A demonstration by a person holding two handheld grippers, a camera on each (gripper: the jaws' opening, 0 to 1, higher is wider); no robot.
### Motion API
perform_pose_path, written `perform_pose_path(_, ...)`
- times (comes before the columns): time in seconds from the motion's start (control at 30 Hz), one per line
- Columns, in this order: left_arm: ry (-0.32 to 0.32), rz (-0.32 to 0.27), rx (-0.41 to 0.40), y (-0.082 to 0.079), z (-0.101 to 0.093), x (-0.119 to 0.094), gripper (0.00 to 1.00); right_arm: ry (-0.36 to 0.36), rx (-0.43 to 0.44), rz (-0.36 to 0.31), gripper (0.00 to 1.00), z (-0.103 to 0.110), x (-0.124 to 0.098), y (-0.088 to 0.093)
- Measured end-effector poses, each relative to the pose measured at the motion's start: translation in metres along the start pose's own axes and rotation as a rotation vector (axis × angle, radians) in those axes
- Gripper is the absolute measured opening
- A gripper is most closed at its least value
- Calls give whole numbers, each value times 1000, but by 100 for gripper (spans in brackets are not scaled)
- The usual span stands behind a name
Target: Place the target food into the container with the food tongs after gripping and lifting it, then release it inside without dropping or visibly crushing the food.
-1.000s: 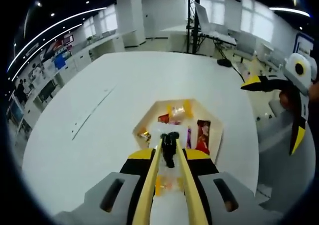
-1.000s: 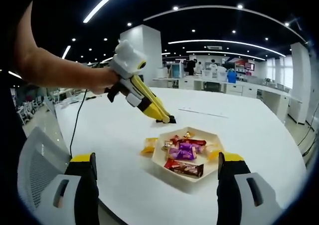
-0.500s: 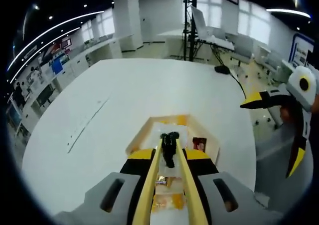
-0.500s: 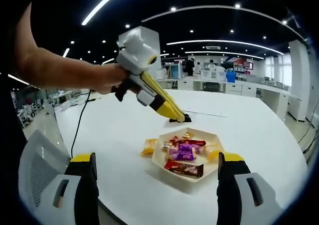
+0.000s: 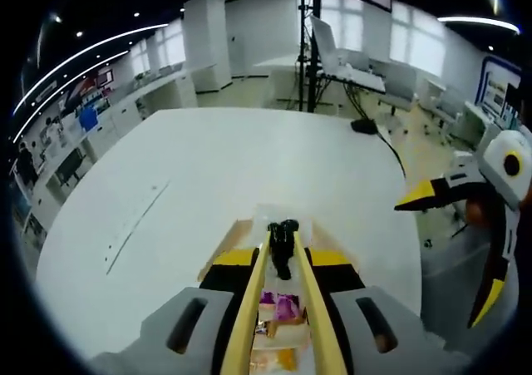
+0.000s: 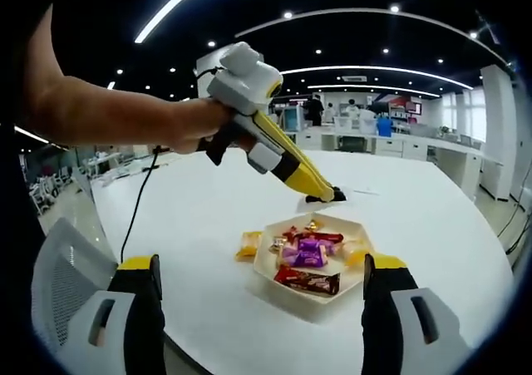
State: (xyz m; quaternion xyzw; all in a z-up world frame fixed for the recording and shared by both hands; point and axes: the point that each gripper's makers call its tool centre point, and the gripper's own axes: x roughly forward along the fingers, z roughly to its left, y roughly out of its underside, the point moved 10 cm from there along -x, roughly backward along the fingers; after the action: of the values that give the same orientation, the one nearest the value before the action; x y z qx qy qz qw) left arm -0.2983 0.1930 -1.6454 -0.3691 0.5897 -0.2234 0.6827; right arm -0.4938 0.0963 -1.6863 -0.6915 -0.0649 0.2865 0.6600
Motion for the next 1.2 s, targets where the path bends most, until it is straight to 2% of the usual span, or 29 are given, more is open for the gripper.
perform_pose_path(0.3, 7, 8, -3, 1, -2, 7, 18, 2, 5, -1, 100, 0, 0, 0)
perform_pose_path(0.33, 24, -17, -22, 0, -4, 10, 21, 2, 4, -1, 100, 0, 0, 0)
perform_pose_path(0.37, 37, -13, -18, 2, -3, 11, 22, 2, 5, -1, 100, 0, 0, 0)
perform_pose_path(0.4, 61, 28, -24, 7, -6, 12, 23, 1, 5, 1, 100, 0, 0, 0)
perform_pose_path(0.47, 49, 5, 31, 10, -6, 13, 24, 0, 3, 2, 100, 0, 0, 0)
perform_pose_path(0.5, 39, 4, 33, 12, -6, 13, 24, -1, 3, 2, 100, 0, 0, 0)
perform_pose_path(0.57, 63, -9, -9, 13, -5, 10, 25, 0, 6, 0, 100, 0, 0, 0)
perform_pose_path(0.77, 26, -59, 31, 15, 4, 0, 26, -9, 1, 10, 100, 1, 2, 1)
perform_pose_path(0.93, 19, -74, 21, 17, 9, -6, 26, -10, 0, 13, 100, 1, 2, 1)
perform_pose_path(1.2, -19, -85, -23, 40, 20, -19, 26, -8, -4, 19, 100, 1, 2, 1)
